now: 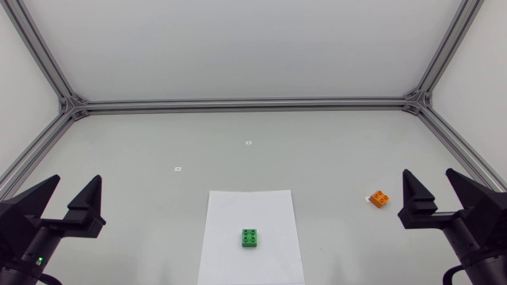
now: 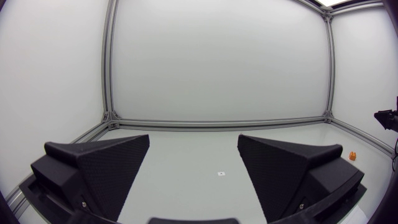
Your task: Pick up the orange 2x2 brick with the right arm and stack it on top of the green 2x2 brick in the center
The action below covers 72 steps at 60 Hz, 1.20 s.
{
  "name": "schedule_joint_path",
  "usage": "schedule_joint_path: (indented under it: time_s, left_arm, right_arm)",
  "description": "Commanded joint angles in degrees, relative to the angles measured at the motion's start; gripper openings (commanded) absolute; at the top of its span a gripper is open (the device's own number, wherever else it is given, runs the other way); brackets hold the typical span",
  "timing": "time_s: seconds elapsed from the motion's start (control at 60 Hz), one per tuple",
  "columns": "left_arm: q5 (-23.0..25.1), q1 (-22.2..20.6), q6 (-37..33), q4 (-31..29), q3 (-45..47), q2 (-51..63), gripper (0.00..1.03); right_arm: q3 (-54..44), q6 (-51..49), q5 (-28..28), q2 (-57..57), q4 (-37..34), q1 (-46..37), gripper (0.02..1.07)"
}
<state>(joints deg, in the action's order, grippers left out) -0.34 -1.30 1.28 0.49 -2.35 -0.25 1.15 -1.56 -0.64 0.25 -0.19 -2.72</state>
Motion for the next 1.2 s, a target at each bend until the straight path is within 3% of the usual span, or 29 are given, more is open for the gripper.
schedule_joint_path:
  time_s: [0.0, 0.317, 0.55, 0.967, 1.183]
  left_arm:
    - [0.25, 0.16, -0.75, -0.84, 2.35, -0.45, 0.99]
    - [0.25, 0.16, -0.75, -0.84, 2.35, -0.45, 0.99]
    - [0.25, 0.16, -0.75, -0.84, 2.35, -0.45, 0.99]
    - [0.34, 0.16, -0.75, -0.84, 2.35, -0.45, 0.99]
    - [0.25, 0.16, -0.75, -0.84, 2.35, -0.45, 0.99]
  right_arm:
    - [-1.15, -0.46, 0.03, -0.6, -0.25, -0.09, 1.03]
    - [-1.32, -0.28, -0.06, -0.69, 0.71, 0.44, 1.03]
    - [-0.44, -0.28, -0.15, -0.69, 5.99, 0.44, 1.03]
    - [11.6, -0.46, -0.67, 1.42, 3.44, 0.61, 1.03]
    - [22.93, -0.37, -0.94, 14.69, 0.27, 0.7, 1.03]
